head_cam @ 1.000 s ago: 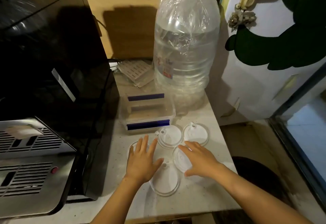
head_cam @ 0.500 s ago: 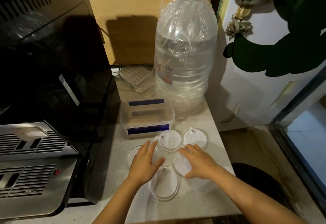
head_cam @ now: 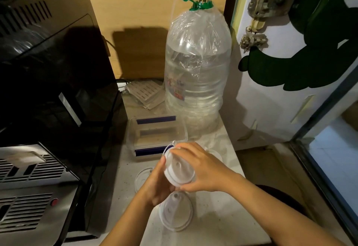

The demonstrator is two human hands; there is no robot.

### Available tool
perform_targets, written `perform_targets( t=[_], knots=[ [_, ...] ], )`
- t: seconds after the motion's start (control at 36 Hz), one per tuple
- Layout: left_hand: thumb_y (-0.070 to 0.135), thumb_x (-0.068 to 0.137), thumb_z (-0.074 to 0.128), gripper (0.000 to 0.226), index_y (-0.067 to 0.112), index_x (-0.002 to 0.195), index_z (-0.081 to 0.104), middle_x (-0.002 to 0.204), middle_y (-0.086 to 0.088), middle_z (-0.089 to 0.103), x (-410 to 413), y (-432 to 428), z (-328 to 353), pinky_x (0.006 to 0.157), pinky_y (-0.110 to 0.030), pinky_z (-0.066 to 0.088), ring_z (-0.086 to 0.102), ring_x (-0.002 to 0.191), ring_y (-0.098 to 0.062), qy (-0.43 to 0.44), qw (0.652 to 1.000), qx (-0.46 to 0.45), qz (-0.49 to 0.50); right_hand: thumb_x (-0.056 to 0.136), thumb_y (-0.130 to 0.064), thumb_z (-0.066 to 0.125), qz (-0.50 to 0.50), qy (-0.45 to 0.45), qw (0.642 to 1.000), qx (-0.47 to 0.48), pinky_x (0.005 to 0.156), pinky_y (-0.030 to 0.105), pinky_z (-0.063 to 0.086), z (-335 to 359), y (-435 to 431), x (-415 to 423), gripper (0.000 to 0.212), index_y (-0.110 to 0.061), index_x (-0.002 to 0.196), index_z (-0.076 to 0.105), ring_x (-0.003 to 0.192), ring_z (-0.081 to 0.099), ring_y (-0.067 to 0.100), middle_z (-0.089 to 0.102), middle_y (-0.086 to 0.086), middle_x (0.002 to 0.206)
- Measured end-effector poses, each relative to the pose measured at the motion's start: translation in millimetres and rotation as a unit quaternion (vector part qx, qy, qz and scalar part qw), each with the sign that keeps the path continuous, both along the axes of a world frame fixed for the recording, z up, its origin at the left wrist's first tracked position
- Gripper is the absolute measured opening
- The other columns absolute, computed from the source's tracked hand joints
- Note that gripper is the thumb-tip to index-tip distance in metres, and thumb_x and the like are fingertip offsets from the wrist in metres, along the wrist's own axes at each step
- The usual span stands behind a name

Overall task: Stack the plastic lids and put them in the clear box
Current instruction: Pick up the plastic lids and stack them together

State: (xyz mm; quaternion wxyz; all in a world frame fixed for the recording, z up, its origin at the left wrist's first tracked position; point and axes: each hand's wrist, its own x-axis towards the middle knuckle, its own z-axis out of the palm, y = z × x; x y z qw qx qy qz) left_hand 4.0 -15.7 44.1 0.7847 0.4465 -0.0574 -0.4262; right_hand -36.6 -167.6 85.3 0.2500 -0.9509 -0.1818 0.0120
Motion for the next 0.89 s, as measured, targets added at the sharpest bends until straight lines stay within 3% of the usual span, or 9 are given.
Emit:
perform_targets(
  t=[0.14, 0.25, 0.39, 0.5, 0.61, 0.69, 0.78, 0.89],
  knots=[
    [0.047, 0.030, 0.088, 0.065, 0.016, 0.085, 0.073, 0.079, -0.010, 0.074, 0.0, 3.8, 5.1, 0.059, -0.033, 0.058, 0.071, 0.075, -0.022, -0.001, 0.999, -0.044, 0.027, 0.074, -0.035, 0.071, 0.030, -0.011, 1.000, 0.003, 0.100, 0.033, 0.043, 0.0, 10.5, 5.2, 0.077, -0.028, 0.137, 0.027, 0.135, 0.020, 0.012, 0.025, -0.004, 0.147],
    [0.040, 0.037, 0.087, 0.067, 0.010, 0.094, 0.067, 0.083, -0.012, 0.072, 2.6, 10.5, 6.0, 0.064, -0.035, 0.057, 0.070, 0.079, -0.024, -0.013, 0.999, -0.034, 0.028, 0.074, -0.032, 0.071, 0.042, -0.019, 0.999, 0.002, 0.099, 0.040, 0.047, -6.0, 15.0, 10.8, 0.078, -0.028, 0.137, 0.025, 0.134, 0.021, 0.014, 0.025, -0.001, 0.147],
    [0.040, 0.035, 0.086, 0.073, 0.008, 0.097, 0.066, 0.085, -0.014, 0.071, 6.2, 13.2, 1.4, 0.064, -0.035, 0.057, 0.069, 0.081, -0.026, -0.007, 0.999, -0.025, 0.043, 0.074, -0.035, 0.072, 0.049, 0.013, 0.999, 0.014, 0.106, 0.034, 0.038, -7.9, 15.6, 16.5, 0.084, -0.031, 0.140, 0.020, 0.138, 0.016, 0.010, 0.018, -0.006, 0.151],
    [0.040, 0.037, 0.085, 0.068, 0.013, 0.098, 0.069, 0.098, -0.014, 0.068, 10.7, 16.8, -4.7, 0.060, -0.037, 0.056, 0.068, 0.087, -0.030, 0.012, 0.999, -0.037, 0.035, 0.073, -0.037, 0.073, -0.012, 0.048, 0.999, 0.017, 0.106, 0.023, 0.023, -4.9, -4.2, 24.2, 0.092, -0.033, 0.142, 0.013, 0.140, 0.011, 0.010, 0.011, -0.007, 0.154],
    [0.038, 0.036, 0.086, 0.080, 0.018, 0.110, 0.061, 0.109, -0.015, 0.062, 14.4, 20.2, -9.8, 0.059, -0.038, 0.055, 0.058, 0.100, -0.037, 0.036, 0.999, -0.007, 0.033, 0.074, -0.029, 0.074, -0.124, 0.090, 0.988, -0.002, 0.111, 0.036, 0.027, -17.3, -36.9, 37.6, 0.096, -0.030, 0.144, 0.009, 0.142, 0.011, 0.018, 0.005, -0.004, 0.156],
    [0.039, 0.031, 0.087, 0.084, 0.012, 0.106, 0.062, 0.103, -0.015, 0.064, 16.3, 23.1, -15.2, 0.060, -0.038, 0.057, 0.056, 0.101, -0.037, 0.051, 0.998, 0.023, 0.038, 0.072, -0.029, 0.075, -0.167, 0.144, 0.974, -0.056, 0.112, 0.041, 0.028, -35.5, -57.4, 45.8, 0.099, -0.029, 0.144, 0.007, 0.144, 0.006, 0.023, 0.001, 0.001, 0.157],
    [0.039, 0.029, 0.087, 0.072, 0.013, 0.094, 0.070, 0.094, -0.013, 0.069, 17.5, 23.6, -17.8, 0.060, -0.039, 0.057, 0.060, 0.096, -0.034, 0.055, 0.997, 0.024, 0.038, 0.070, -0.031, 0.077, -0.185, 0.205, 0.956, -0.099, 0.110, 0.044, 0.031, -55.4, -68.9, 49.0, 0.101, -0.033, 0.144, 0.009, 0.144, 0.001, 0.026, -0.002, 0.003, 0.157],
    [0.043, 0.028, 0.086, 0.059, 0.019, 0.081, 0.076, 0.084, -0.007, 0.074, 16.0, 23.5, -16.4, 0.060, -0.037, 0.056, 0.062, 0.092, -0.030, 0.035, 0.998, 0.039, 0.023, 0.069, -0.032, 0.078, -0.186, 0.238, 0.945, -0.128, 0.107, 0.044, 0.035, -72.8, -70.1, 47.9, 0.096, -0.031, 0.143, 0.016, 0.141, 0.009, 0.027, 0.009, 0.003, 0.155]
  ],
)
